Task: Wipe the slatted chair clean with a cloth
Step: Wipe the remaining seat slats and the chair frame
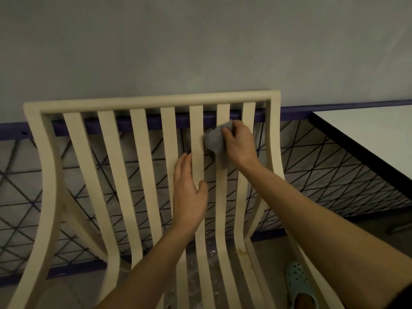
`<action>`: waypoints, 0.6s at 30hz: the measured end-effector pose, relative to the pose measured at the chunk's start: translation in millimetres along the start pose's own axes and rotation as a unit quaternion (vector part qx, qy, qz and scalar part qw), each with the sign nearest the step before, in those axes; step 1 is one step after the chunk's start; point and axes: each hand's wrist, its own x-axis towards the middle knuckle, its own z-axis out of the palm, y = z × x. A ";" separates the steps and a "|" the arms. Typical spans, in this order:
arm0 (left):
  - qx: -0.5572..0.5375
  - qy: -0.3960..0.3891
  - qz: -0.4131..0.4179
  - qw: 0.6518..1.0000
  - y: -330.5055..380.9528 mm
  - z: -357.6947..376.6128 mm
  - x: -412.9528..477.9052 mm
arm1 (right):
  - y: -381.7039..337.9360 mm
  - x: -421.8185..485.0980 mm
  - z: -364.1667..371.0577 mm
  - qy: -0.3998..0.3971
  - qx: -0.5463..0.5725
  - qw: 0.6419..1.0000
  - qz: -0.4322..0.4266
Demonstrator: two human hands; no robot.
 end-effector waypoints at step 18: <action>-0.085 -0.045 -0.145 0.985 12.9 0.9 29.9 | 75.3 -95.2 33.9 0.006 0.012 0.989 0.148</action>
